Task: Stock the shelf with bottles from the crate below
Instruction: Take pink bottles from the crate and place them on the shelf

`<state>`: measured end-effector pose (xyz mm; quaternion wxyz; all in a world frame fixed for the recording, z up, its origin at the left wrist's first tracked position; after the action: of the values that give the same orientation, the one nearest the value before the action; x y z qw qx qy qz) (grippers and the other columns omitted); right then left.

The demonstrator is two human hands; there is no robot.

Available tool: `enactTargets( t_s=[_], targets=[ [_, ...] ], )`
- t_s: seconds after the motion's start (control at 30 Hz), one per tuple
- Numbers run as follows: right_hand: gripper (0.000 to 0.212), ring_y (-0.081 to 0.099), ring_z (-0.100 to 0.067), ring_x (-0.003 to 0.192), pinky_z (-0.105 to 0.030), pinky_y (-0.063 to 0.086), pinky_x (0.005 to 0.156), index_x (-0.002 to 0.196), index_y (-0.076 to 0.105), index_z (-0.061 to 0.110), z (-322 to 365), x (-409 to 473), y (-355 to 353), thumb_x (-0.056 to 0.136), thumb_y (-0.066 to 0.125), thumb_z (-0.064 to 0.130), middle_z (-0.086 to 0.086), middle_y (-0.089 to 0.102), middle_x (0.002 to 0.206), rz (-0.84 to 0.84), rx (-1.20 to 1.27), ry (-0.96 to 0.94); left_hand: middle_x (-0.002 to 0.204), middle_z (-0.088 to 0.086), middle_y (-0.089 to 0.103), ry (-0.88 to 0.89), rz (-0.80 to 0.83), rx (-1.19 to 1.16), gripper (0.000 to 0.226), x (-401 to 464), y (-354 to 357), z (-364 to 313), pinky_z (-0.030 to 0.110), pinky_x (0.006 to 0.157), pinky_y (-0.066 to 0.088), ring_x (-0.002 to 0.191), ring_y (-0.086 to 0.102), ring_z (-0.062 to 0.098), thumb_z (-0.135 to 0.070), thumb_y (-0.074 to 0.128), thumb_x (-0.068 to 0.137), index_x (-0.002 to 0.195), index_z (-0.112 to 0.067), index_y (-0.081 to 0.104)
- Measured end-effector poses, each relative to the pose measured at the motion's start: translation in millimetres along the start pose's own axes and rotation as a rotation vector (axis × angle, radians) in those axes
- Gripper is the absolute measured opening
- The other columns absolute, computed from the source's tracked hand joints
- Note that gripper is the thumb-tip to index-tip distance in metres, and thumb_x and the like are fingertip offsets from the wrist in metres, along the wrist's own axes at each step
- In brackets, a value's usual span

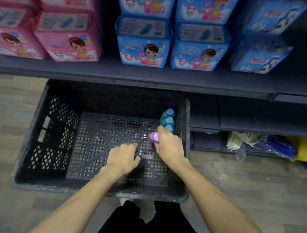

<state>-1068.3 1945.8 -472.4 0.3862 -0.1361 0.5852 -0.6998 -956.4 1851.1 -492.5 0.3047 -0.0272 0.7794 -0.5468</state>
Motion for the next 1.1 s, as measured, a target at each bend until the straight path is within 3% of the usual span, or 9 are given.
enactTargets(
  t_s=[0.17, 0.5, 0.6, 0.73, 0.9, 1.0, 1.1],
  targets=[
    [0.031, 0.064, -0.040, 0.091, -0.044, 0.050, 0.072, 0.110, 0.049, 0.011, 1, -5, -64, 0.087, 0.068, 0.022, -0.009, 0.062, 0.108, -0.176, 0.144, 0.020, 0.109, 0.006, 0.065, 0.100, -0.120, 0.027, 0.025, 11, -50, -20, 0.038, 0.075, 0.048, 0.100, 0.062, 0.030, -0.035, 0.051, 0.091, 0.106, -0.015, 0.052],
    [0.039, 0.062, -0.033, 0.094, -0.039, 0.049, 0.072, 0.112, 0.047, 0.015, 11, -25, -184, 0.084, 0.072, 0.024, -0.006, 0.067, 0.101, -0.424, 0.249, -0.021, 0.098, 0.001, 0.065, 0.296, -0.408, 0.003, 0.022, 19, -166, -54, 0.036, 0.067, 0.044, 0.091, 0.063, 0.030, -0.035, 0.053, 0.084, 0.100, -0.020, 0.052],
    [0.042, 0.063, -0.032, 0.092, -0.039, 0.048, 0.071, 0.112, 0.045, 0.015, 15, -32, -205, 0.082, 0.073, 0.024, -0.002, 0.064, 0.090, -0.467, 0.280, -0.045, 0.099, 0.000, 0.064, 0.339, -0.473, 0.038, 0.024, 14, -193, -62, 0.035, 0.064, 0.040, 0.091, 0.062, 0.028, -0.037, 0.053, 0.084, 0.100, -0.020, 0.050],
    [0.041, 0.064, -0.027, 0.083, -0.036, 0.048, 0.070, 0.113, 0.047, 0.014, 18, -36, -232, 0.085, 0.073, 0.026, 0.012, 0.051, 0.070, -0.520, 0.325, -0.060, 0.104, 0.000, 0.062, 0.371, -0.535, 0.075, 0.028, 5, -223, -66, 0.035, 0.067, 0.038, 0.096, 0.060, 0.029, -0.039, 0.052, 0.086, 0.105, -0.020, 0.049],
    [0.036, 0.054, -0.016, 0.066, -0.038, 0.051, 0.073, 0.109, 0.048, 0.013, 29, -41, -269, 0.086, 0.073, 0.025, 0.016, 0.048, 0.064, -0.590, 0.341, -0.103, 0.103, 0.002, 0.063, 0.414, -0.609, 0.069, 0.025, -5, -266, -70, 0.038, 0.072, 0.046, 0.096, 0.061, 0.030, -0.037, 0.051, 0.085, 0.104, -0.020, 0.049],
    [0.037, 0.046, -0.003, 0.055, -0.031, 0.044, 0.066, 0.112, 0.052, 0.014, 35, -45, -296, 0.086, 0.074, 0.027, 0.016, 0.045, 0.061, -0.638, 0.359, -0.117, 0.095, -0.001, 0.063, 0.463, -0.687, 0.074, 0.021, -14, -296, -80, 0.036, 0.066, 0.044, 0.090, 0.061, 0.028, -0.035, 0.051, 0.084, 0.099, -0.020, 0.049],
    [0.038, 0.049, -0.002, 0.052, -0.021, 0.039, 0.060, 0.118, 0.053, 0.014, 42, -51, -323, 0.088, 0.072, 0.028, 0.011, 0.048, 0.056, -0.660, 0.365, -0.135, 0.094, -0.003, 0.063, 0.505, -0.746, 0.084, 0.021, -27, -326, -93, 0.034, 0.064, 0.040, 0.088, 0.060, 0.026, -0.035, 0.051, 0.083, 0.100, -0.021, 0.050]
  ],
)
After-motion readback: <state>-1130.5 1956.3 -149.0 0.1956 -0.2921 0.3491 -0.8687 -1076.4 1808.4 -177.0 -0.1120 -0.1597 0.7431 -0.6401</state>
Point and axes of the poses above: each hand's wrist, its own x-axis towards the middle knuckle, its own y-axis out of the palm, z = x × y, the point moved 7 cm from there along x, towards the middle knuckle
